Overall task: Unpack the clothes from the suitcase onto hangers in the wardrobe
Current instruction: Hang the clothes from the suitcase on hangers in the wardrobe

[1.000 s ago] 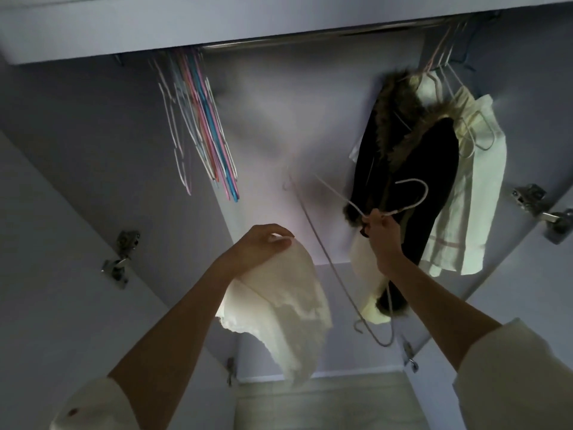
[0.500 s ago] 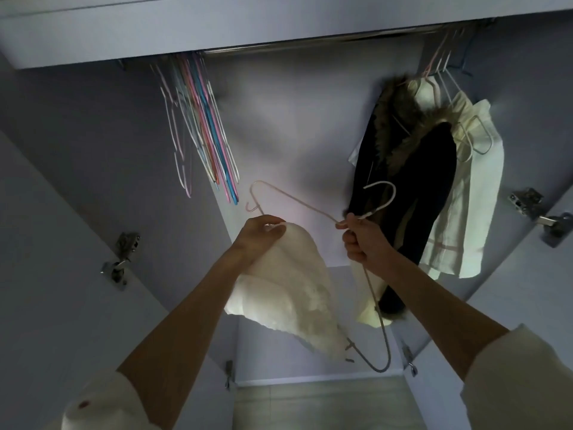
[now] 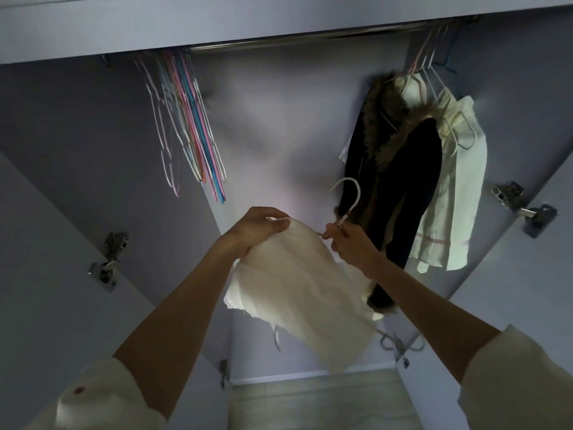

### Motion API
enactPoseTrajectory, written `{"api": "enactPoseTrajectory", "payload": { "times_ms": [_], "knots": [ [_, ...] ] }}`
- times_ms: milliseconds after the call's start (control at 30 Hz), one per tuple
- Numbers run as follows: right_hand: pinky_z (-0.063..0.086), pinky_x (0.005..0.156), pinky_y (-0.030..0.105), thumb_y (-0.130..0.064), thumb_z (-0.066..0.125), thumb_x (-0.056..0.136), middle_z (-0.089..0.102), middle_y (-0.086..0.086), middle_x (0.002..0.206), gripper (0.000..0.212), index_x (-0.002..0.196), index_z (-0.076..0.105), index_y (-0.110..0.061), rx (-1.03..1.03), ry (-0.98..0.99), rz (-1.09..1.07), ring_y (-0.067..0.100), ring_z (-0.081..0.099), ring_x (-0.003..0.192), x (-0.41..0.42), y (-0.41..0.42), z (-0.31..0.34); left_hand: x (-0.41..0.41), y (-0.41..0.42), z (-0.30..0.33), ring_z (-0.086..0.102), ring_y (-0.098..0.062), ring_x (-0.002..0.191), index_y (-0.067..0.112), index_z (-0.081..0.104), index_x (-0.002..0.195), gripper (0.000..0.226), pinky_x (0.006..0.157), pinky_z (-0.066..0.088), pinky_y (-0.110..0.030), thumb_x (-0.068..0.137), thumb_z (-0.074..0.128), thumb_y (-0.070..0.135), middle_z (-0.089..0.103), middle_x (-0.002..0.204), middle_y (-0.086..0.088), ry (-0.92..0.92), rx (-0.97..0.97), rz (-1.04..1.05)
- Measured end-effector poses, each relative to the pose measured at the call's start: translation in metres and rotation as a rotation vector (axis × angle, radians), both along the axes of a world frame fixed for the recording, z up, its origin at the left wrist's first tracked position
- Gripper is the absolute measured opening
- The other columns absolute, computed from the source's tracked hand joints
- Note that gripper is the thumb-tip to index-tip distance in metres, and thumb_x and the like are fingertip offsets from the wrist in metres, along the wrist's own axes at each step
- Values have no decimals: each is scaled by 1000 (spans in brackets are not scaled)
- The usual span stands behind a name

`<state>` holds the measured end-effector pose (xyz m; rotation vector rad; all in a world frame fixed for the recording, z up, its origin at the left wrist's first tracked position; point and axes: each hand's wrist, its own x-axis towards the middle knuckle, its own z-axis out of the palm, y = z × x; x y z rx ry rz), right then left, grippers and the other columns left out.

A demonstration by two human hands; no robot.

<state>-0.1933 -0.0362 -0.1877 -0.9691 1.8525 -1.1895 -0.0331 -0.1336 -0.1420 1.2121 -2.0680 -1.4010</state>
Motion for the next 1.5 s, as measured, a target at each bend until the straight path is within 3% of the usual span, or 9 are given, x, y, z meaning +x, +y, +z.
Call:
{"api": "enactPoseTrajectory", "payload": {
  "times_ms": [133,333,500,633,733,867,1000,1333,1500],
  "knots": [
    [16,32,10,-29,35,100,28,-10,36,34,74,49,-11,-87,-509,-18,2,21,28,-2,7,5,-8,8,-17,60,-21,95,12,64,109,23,75,42,-22,90,59,23,64,107,-9,-244,-268,-11],
    [18,31,10,-26,35,100,29,-9,37,34,73,49,-11,-109,-461,41,3,21,29,9,5,21,-11,23,-48,57,-18,113,20,49,125,39,92,41,-28,92,50,40,63,121,7,-554,-606,27],
    [18,30,10,-26,36,100,30,-10,34,32,74,47,-11,-136,-489,-83,2,22,27,4,3,18,-7,23,-64,51,-29,120,14,61,117,41,100,34,-44,85,54,40,63,121,-5,-327,-907,103],
    [18,29,10,-26,35,100,28,-10,35,34,73,46,-11,-157,-532,-148,2,21,27,-6,0,14,5,14,-74,43,-29,127,10,50,129,48,104,34,-44,88,60,31,49,137,-9,-216,-630,262],
    [18,28,10,-27,31,101,25,-8,37,36,71,45,-11,-177,-649,-158,2,19,27,-15,0,11,9,16,-78,37,-25,133,11,34,140,56,108,31,-38,92,53,33,38,145,-7,-50,-116,244],
    [17,28,9,-26,29,102,24,-8,37,37,72,45,-10,-218,-702,-171,2,19,26,-22,0,14,15,22,-74,53,-18,100,16,58,108,22,80,44,-24,97,44,30,59,103,1,153,312,190],
    [18,29,11,-27,33,101,27,-3,46,36,72,47,-11,-167,-515,-142,2,20,28,-20,1,14,12,19,-61,48,-10,66,17,52,67,28,64,38,-21,93,53,26,51,67,3,80,78,43],
    [19,33,15,-26,40,99,37,2,54,31,73,52,-14,91,-85,42,0,25,28,-3,-3,7,14,-12,-19,59,-14,74,17,65,78,16,74,47,-25,88,61,28,65,81,-2,143,42,54],
    [17,30,11,-25,36,100,32,-10,35,33,73,50,-12,-2,-284,-13,1,22,26,-1,-8,8,15,-16,-21,56,-12,66,17,61,80,16,66,44,-18,90,59,30,63,80,-3,47,-61,86]
  ]
}}
